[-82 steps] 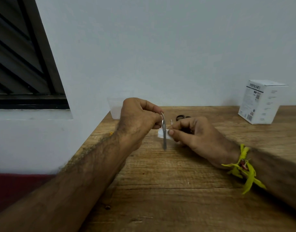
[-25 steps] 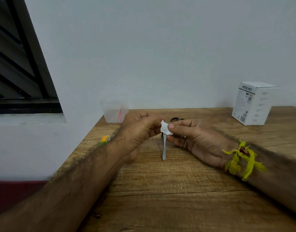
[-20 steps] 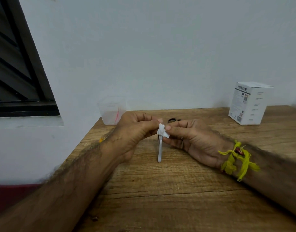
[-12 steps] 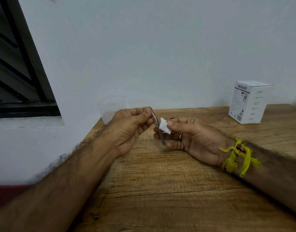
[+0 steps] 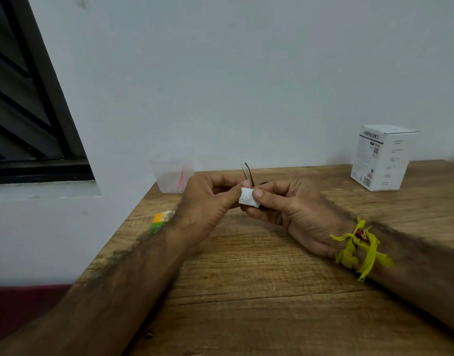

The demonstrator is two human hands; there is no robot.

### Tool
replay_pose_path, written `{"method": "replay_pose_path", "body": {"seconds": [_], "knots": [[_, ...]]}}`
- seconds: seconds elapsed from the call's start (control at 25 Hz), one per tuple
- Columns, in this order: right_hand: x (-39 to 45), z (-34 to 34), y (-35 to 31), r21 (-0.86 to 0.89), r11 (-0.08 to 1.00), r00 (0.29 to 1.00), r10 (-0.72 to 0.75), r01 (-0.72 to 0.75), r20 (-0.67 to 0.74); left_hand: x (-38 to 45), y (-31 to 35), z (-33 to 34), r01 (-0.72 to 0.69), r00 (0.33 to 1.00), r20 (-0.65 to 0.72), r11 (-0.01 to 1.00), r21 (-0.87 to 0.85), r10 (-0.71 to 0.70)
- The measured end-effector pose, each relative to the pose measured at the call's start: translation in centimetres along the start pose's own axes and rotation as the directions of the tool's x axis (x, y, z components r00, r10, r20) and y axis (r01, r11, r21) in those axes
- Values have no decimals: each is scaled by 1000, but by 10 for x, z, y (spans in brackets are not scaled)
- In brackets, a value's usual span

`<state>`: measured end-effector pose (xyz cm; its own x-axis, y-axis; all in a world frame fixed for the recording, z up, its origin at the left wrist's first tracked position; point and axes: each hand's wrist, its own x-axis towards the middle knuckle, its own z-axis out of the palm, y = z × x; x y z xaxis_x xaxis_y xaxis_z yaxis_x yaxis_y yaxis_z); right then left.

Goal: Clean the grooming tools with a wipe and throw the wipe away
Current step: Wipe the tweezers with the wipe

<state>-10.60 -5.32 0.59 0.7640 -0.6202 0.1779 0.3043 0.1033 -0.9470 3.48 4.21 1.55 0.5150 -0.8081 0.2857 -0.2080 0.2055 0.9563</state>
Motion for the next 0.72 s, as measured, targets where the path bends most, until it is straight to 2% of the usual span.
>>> {"method": "replay_pose_path", "body": {"seconds": [0.24, 0.4, 0.52, 0.64, 0.72], "knots": [[1, -1, 3, -31, 999, 1000, -8, 8, 12, -1, 1, 0, -47, 999, -25, 999, 27, 48], [0, 1, 4, -37, 999, 1000, -12, 13, 12, -1, 1, 1, -54, 993, -101, 998, 34, 57], [3, -2, 0, -2, 1000, 991, -27, 27, -135, 1, 3, 0, -60, 984, -169, 998, 12, 61], [8, -9, -5, 89, 995, 936, 0, 33, -352, -4, 3, 4, -49, 994, -94, 999, -5, 49], [9, -11, -5, 94, 995, 923, 1, 37, -385, -7, -1, 11, -73, 996, -41, 997, 38, 74]]}}
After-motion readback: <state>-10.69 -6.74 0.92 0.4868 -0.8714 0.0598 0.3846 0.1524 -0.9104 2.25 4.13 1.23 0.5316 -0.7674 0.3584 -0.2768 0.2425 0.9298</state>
